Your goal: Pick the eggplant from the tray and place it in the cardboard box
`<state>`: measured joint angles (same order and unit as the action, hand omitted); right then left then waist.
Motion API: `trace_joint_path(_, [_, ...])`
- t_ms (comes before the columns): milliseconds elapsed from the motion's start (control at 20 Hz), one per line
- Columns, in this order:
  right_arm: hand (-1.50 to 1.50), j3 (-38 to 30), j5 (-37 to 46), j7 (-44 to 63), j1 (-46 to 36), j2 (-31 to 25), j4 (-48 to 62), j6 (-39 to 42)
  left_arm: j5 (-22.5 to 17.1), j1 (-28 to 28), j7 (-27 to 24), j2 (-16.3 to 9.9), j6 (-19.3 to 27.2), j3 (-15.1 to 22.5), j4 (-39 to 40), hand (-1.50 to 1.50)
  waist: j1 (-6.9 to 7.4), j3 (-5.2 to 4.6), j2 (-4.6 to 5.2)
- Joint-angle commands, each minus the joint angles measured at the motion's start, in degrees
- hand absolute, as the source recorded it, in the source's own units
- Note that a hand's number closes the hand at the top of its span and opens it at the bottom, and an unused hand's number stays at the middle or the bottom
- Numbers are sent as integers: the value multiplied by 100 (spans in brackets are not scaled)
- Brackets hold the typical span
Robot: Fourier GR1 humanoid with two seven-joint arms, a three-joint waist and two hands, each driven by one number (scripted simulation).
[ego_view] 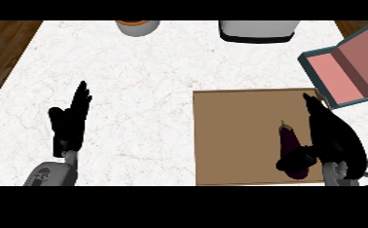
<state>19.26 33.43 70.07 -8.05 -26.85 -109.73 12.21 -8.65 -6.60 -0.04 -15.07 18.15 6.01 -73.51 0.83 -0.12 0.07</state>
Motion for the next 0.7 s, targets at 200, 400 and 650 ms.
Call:
trace_joint_path(200, [-150,-28,256,1402,-538,531,558,657,226,202,-30,228,215,180,-181,0,-27,3,-11])
trace_joint_path(400, [-150,-77,497,1318,-463,703,684,628,10,183,18,-99,-91,-143,-190,0,-60,4,-17])
trace_joint_path(650, [-150,-250,652,1070,-513,891,1204,629,146,340,-15,75,34,-19,-243,0,-47,6,-8])
